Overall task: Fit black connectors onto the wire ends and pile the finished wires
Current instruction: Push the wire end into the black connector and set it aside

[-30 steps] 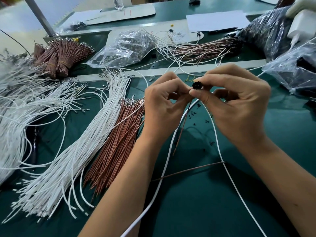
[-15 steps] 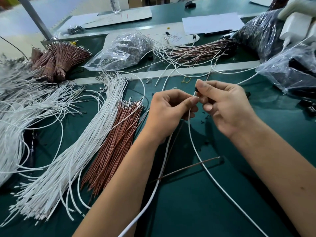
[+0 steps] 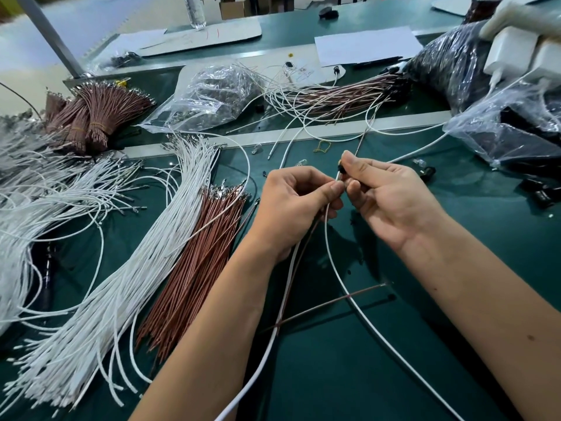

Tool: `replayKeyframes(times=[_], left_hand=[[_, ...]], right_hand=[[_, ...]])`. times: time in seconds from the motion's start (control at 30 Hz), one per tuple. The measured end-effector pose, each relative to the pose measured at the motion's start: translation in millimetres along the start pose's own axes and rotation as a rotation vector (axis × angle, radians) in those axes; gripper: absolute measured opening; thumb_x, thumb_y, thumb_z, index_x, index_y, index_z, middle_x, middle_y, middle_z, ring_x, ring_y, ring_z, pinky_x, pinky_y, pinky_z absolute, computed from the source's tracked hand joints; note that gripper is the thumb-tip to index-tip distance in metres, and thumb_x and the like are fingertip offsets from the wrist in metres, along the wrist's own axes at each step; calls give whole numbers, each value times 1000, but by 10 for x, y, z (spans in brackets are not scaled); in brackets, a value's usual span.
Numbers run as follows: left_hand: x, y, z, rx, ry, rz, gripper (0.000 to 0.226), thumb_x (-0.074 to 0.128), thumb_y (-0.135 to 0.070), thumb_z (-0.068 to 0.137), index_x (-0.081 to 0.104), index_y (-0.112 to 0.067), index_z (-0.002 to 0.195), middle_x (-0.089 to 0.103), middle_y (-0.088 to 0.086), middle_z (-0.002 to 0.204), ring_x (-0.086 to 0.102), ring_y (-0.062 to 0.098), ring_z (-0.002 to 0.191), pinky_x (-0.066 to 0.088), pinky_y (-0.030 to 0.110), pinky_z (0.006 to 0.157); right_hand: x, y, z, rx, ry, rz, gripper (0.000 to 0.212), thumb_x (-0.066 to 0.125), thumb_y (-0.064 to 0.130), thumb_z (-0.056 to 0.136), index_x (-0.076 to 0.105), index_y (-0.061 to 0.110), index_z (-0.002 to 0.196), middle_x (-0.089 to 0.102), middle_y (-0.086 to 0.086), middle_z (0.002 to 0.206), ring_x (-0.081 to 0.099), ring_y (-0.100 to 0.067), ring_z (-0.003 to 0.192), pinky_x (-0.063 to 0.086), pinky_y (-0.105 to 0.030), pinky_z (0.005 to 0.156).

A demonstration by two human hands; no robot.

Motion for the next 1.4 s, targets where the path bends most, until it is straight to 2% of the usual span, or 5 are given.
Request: replayKeyframes(times=[0.57,0.73,0.83,1.2,1.4], left_hand=[[-19,30,-3,0,-145,-90,27,85,-15,72,71,-4,93,77,15,83,71,20,68,59,32,66],[-14,74,4,-10,-173,-116,16,82,-2,79,71,-1,91,74,14,75,68,21,62,57,30,63],[-9,74,1,9,-170,-97,15,83,-3,80,70,-4,89,74,15,75,67,22,63,57,30,63],[-8,100,0,22,-209,-8,18,84,-2,79,71,-1,93,75,17,80,68,22,67,59,33,71],[-18,103,-5,32,-243,1,14,82,-1,82,74,-5,92,74,17,81,68,20,70,61,36,74]], right_hand=[[-83,51,85,-68,135,-480,39,74,46,87,74,11,69,60,-5,63,45,-10,48,30,-19,37],[-410,344,218,-653,-459,-1460,18,71,33,95,80,17,97,76,-6,95,64,-26,91,42,-27,76],[-567,389,287,-542,-633,-1681,24,70,17,93,73,17,117,64,-14,124,49,-37,118,41,-36,91],[-566,431,302,-482,-493,-1586,20,67,9,95,77,16,111,73,-12,115,62,-36,112,50,-47,101],[-231,260,188,-807,-96,-1343,17,60,1,97,75,5,105,65,-9,105,59,-20,97,47,-27,93]])
Point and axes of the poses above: each hand's wrist, its own z-axis towards the middle knuckle, its own x-axis out of the palm, y = z × x, the point moved 2 cm from there along z, towards the middle knuckle
